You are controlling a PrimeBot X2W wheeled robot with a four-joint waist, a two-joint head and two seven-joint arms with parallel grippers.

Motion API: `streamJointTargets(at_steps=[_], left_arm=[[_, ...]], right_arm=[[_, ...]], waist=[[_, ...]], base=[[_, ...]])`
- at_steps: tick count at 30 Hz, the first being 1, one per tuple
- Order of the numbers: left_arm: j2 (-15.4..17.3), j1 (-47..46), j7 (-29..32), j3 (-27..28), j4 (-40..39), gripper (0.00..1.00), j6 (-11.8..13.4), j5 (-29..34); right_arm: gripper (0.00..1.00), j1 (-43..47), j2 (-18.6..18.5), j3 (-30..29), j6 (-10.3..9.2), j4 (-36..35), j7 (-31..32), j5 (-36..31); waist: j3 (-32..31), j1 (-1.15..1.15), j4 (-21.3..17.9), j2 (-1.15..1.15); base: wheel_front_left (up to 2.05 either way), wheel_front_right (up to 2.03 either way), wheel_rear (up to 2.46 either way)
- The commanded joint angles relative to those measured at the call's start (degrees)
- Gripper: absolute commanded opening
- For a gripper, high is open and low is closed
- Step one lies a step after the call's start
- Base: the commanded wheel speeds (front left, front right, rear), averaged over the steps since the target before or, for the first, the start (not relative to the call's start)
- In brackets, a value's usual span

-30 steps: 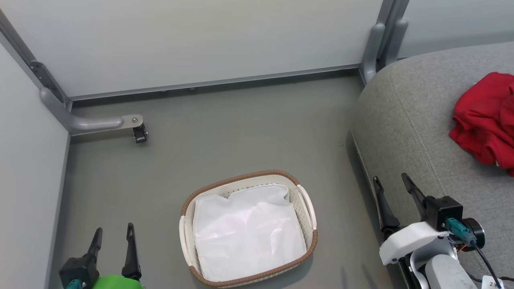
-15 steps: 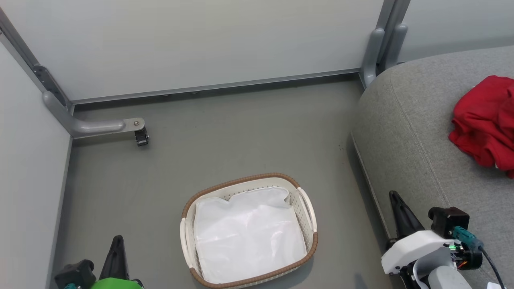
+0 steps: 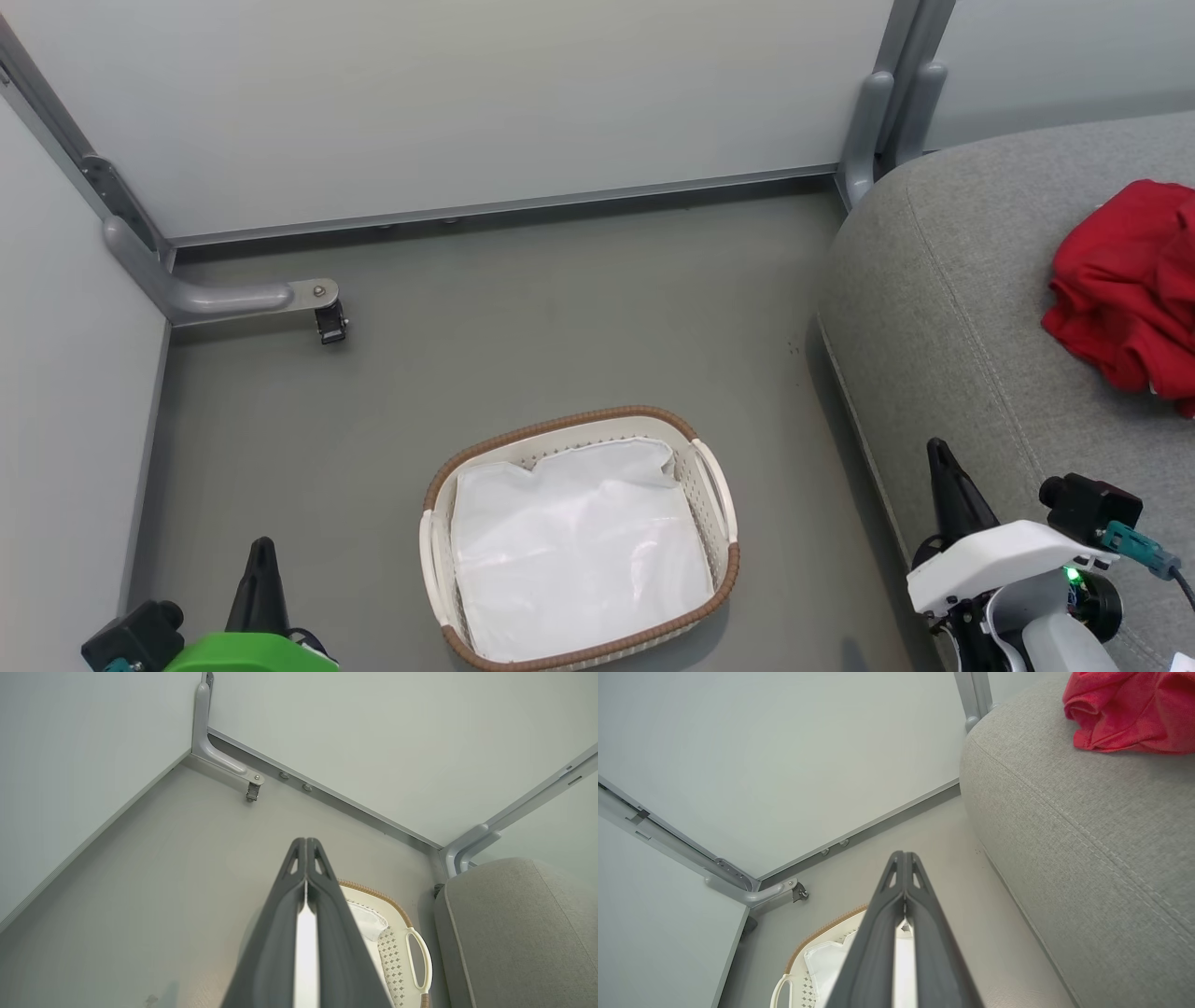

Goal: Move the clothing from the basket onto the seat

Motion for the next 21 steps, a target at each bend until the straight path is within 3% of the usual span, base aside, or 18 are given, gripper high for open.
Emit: streamJointTargets(at_steps=[1,21], left_arm=[[0.31,-1.86,0.51,0.4,-1.15,0.0,-0.03,-2.4],[0.31,-3.34,4.73,0.98,-3.04,0.0,-0.07,-18.39]], right_arm=[[0.0,-0.19,-0.3,-0.44,-0.01,-1.22,0.5,2.47],[0.0,0.16,-0.44,-2.24,-0.03,-2.79,4.72,18.86]], waist=[[-0.05,0.0,0.01,0.0],[-0.67,0.0,0.08,0.0]], base=[[0.0,0.0,0.0],[0.0,0.0,0.0]])
